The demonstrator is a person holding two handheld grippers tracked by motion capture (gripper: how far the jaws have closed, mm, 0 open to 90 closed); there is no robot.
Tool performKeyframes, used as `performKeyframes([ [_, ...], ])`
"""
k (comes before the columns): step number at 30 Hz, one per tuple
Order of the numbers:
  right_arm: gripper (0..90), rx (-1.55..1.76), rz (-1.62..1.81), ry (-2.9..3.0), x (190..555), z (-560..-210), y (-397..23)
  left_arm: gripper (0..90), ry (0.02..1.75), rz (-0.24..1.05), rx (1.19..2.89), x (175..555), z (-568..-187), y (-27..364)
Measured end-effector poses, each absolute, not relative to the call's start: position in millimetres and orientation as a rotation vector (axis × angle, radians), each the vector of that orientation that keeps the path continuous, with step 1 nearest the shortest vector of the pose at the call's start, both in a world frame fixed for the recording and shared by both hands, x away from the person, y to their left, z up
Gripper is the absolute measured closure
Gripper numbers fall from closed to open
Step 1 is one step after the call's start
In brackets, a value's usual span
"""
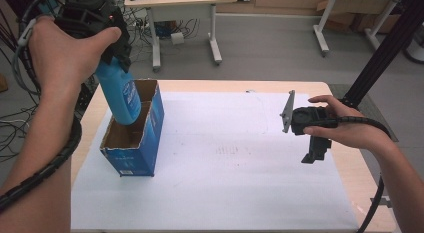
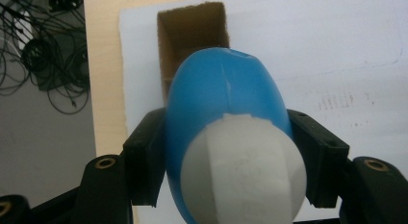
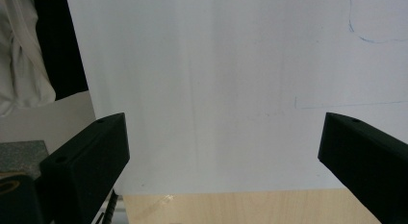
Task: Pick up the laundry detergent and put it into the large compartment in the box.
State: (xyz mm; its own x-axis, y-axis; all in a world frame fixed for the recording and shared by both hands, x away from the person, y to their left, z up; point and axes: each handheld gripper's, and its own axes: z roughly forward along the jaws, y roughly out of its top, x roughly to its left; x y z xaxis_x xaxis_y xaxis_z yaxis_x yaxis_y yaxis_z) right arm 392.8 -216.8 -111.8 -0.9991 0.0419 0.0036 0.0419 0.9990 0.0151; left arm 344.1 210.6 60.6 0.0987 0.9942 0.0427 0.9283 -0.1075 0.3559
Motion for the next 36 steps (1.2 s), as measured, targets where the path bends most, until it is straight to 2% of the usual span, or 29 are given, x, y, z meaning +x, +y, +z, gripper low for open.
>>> performKeyframes([
  [36,3.7,-0.069,-0.016,-3.150,387.1,-113.7,-216.0,37.5,2.044,0.310,2.097,365.3,-43.3,244.1],
])
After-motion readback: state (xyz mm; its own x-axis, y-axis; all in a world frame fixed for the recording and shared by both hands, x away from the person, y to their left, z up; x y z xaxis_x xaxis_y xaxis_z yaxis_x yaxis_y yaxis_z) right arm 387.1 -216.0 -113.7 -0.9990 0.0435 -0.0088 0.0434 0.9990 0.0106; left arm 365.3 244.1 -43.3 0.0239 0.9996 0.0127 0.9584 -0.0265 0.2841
